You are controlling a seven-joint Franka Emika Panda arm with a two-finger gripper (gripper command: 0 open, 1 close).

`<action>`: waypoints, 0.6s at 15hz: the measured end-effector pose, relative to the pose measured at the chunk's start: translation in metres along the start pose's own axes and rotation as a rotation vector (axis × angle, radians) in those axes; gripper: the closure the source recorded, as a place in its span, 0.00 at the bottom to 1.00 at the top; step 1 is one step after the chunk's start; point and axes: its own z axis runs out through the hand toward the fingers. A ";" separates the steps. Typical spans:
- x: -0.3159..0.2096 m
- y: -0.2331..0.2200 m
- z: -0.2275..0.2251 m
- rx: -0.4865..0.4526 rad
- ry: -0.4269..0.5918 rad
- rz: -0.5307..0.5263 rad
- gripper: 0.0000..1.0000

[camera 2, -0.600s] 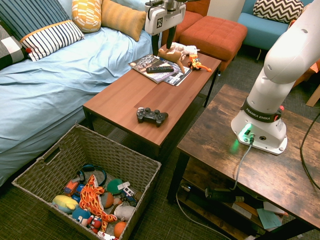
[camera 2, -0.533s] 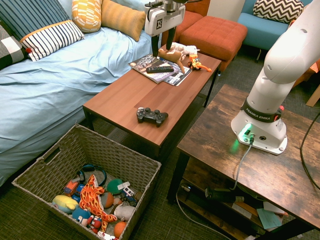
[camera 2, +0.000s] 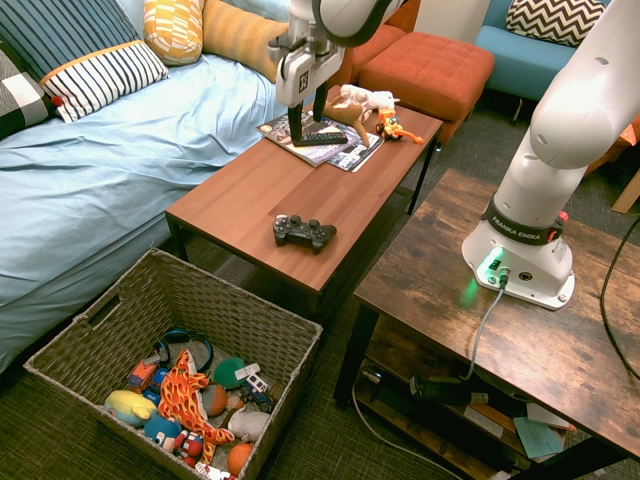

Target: Put the gamepad in the basket

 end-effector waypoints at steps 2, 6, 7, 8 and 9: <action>-0.011 -0.016 0.028 -0.005 -0.013 -0.030 0.00; -0.021 -0.038 0.089 -0.021 -0.074 -0.056 0.00; -0.022 -0.039 0.105 -0.027 -0.088 -0.057 0.00; -0.023 -0.040 0.120 -0.035 -0.099 -0.055 0.00; -0.023 -0.039 0.135 -0.044 -0.109 -0.052 0.00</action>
